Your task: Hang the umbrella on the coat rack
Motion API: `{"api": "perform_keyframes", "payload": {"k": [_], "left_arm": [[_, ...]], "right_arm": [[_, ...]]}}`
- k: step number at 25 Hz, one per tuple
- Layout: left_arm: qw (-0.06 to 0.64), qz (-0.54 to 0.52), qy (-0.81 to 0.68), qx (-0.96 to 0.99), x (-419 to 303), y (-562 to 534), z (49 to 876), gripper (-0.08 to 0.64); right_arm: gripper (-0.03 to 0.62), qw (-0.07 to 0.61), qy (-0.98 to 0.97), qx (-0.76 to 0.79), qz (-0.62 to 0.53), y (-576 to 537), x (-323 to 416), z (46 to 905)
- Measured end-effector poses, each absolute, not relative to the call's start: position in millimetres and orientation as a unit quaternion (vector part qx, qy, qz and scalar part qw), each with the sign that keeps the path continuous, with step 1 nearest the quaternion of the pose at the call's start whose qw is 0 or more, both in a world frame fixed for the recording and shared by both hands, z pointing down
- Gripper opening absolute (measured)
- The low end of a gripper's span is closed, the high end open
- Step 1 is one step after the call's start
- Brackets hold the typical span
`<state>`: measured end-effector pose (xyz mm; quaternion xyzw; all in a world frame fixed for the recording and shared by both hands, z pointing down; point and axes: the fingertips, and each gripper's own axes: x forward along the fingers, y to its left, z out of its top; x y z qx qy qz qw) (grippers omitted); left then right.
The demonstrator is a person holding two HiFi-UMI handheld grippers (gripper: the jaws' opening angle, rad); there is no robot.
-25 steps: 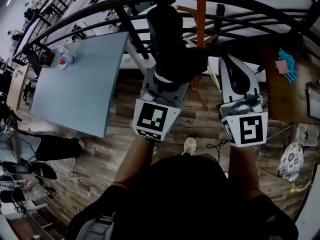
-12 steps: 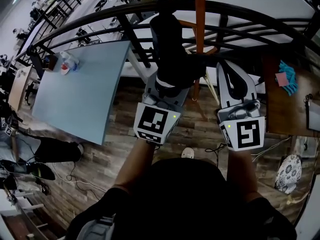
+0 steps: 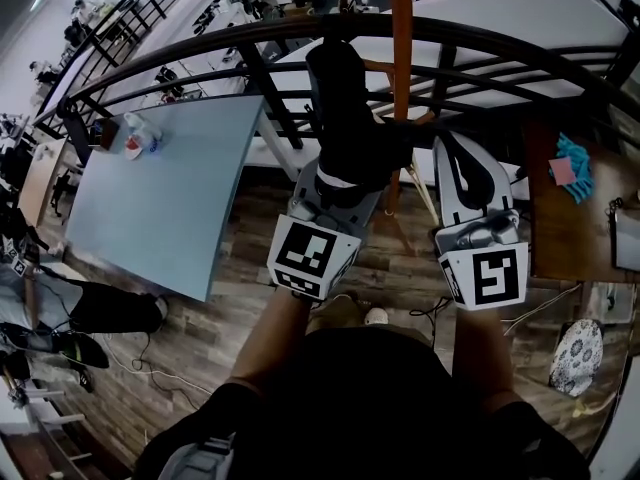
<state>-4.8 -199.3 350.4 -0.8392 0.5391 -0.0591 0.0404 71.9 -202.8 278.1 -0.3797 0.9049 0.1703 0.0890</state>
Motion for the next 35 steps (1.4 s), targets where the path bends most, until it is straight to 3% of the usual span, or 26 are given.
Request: {"api": "perform_keyframes", "payload": {"k": [35], "left_arm": [[0.075, -0.039, 0.41, -0.908, -65, -311, 284, 0.198]], "right_arm": [[0.031, 0.12, 0.846, -0.455, 0.251, -293, 3, 184]]}}
